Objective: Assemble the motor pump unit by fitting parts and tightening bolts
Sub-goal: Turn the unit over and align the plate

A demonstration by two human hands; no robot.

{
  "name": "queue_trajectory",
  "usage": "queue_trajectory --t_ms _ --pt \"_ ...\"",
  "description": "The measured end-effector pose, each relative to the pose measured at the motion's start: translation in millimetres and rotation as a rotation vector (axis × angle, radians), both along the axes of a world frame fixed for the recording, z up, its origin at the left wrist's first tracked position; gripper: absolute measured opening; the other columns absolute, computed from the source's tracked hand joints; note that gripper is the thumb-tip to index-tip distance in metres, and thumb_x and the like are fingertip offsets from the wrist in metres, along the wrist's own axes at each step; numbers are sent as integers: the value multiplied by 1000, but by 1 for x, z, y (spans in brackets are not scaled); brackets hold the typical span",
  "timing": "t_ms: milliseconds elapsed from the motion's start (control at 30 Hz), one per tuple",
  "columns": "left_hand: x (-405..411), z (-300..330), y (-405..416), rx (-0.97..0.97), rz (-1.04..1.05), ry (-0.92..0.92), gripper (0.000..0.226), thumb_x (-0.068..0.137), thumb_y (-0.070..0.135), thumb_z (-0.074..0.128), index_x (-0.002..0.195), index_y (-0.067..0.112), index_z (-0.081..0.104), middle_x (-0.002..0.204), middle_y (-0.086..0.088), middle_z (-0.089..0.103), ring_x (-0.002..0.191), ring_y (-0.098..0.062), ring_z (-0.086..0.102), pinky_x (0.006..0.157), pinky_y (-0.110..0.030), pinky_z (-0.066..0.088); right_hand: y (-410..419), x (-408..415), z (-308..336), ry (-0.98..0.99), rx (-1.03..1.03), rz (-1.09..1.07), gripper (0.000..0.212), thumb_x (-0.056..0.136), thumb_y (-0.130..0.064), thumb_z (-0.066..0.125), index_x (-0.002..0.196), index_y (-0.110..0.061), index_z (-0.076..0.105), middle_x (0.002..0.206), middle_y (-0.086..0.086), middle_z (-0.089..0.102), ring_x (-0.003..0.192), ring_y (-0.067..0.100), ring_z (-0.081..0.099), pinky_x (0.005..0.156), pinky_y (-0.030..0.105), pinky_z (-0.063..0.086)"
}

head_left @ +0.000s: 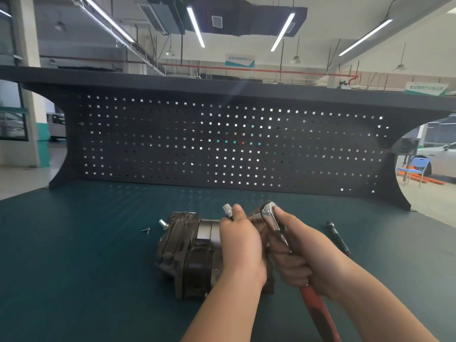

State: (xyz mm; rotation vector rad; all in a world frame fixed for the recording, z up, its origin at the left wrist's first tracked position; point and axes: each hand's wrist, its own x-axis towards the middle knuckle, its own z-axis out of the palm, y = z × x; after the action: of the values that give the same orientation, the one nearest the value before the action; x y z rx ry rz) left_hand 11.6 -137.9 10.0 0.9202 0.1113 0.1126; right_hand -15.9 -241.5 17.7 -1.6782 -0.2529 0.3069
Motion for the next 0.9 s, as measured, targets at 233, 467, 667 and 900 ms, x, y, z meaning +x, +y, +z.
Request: queue_trajectory --t_ms 233,467,667,900 --pt "-4 4 1 126 -1 -65 33 104 37 37 109 9 54 108 -22 68 102 -36 66 95 -54 50 -7 4 4 24 193 20 59 69 -77 49 57 -20 47 49 -2 23 36 11 17 36 18 21" --pt "-12 -2 8 820 256 -457 17 96 32 57 82 24 62 73 7 69 69 -7 66 67 -27 53 -22 11 7 -237 566 -246 35 66 -33 73 66 -16 42 50 -3 30 35 8 23 35 15 21" --pt "-14 -9 -1 1393 254 -542 27 91 45 59 81 21 65 67 1 64 67 -20 60 60 -39 47 -30 19 1 -316 359 -288 19 75 -12 76 68 -9 59 51 4 45 34 9 28 36 15 21" --pt "-10 -16 -5 1294 223 -487 35 92 51 55 116 29 67 102 10 73 101 -13 63 84 -31 50 -65 63 5 -108 164 -531 17 85 3 58 70 -2 51 42 0 41 31 7 27 32 13 19"
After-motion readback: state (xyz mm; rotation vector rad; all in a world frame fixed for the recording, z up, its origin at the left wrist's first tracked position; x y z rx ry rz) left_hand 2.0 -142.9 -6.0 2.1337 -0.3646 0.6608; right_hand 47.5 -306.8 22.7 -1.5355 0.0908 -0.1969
